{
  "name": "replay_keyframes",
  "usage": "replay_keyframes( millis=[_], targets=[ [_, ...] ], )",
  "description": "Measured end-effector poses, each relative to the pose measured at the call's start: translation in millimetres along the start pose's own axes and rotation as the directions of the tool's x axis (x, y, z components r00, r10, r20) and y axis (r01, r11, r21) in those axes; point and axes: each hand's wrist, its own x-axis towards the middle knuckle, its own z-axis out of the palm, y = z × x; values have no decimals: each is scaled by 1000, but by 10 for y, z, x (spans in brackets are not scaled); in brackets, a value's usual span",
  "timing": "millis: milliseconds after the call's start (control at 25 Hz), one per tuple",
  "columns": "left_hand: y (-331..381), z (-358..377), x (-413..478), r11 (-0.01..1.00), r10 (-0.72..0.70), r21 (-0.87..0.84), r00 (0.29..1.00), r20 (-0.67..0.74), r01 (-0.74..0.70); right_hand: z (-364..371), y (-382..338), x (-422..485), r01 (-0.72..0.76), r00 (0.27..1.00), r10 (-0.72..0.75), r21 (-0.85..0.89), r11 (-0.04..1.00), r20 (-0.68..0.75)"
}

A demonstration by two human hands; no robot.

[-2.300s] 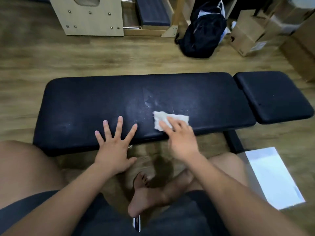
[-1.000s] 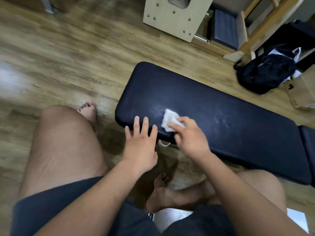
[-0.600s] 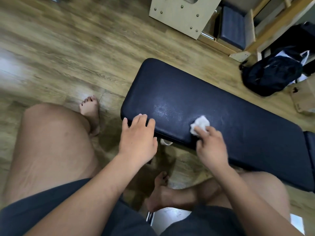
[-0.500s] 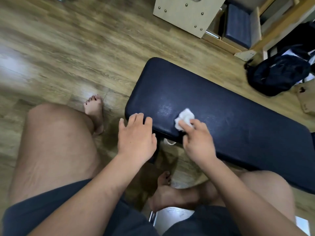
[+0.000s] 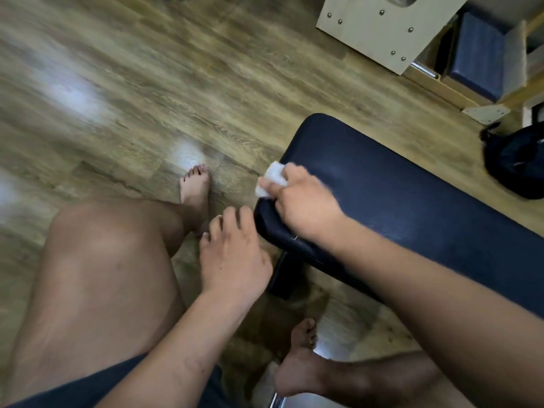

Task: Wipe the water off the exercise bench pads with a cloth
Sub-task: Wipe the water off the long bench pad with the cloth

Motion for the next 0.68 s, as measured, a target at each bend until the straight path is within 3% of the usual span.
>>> replay_keyframes(
  millis=[160,320,440,680],
  targets=[
    [-78,57,-12,1000,3,-24,999,50,-2,-155,622,633,-170,984,176,-192,967,15],
    [-95,-18,48,994,31,-106,1000,3,-30,-282,766,1124,-389,910,406,-164,907,84],
    [13,-59,104,984,85,-149,993,-81,-96,-127,410,934,-336,940,340,-127,933,6],
    [287,-118,45,992,121,-31,989,79,-119,-32,107,14,-105,993,109,78,991,-50]
  ],
)
